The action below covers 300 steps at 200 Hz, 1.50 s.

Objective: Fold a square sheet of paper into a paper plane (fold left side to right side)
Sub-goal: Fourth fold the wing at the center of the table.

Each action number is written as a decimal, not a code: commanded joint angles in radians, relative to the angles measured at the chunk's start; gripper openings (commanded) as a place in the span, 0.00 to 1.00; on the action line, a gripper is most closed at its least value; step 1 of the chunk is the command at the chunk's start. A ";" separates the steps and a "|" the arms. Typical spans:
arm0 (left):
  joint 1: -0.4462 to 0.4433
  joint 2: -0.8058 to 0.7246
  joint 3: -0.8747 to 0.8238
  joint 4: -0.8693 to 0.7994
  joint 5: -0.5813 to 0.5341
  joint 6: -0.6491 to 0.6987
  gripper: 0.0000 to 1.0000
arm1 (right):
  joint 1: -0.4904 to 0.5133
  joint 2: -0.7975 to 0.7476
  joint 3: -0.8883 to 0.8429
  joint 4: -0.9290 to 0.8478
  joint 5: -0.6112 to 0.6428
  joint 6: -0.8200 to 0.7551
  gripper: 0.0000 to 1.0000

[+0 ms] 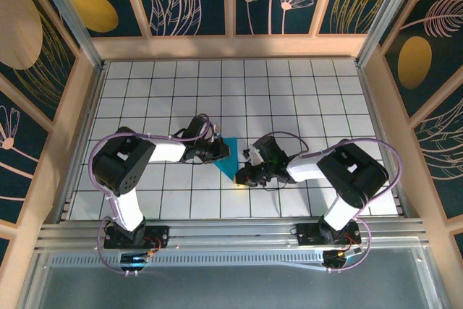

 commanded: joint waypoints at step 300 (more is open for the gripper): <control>0.007 0.028 -0.019 -0.122 -0.112 0.029 0.09 | -0.010 0.028 0.132 -0.015 0.074 -0.024 0.00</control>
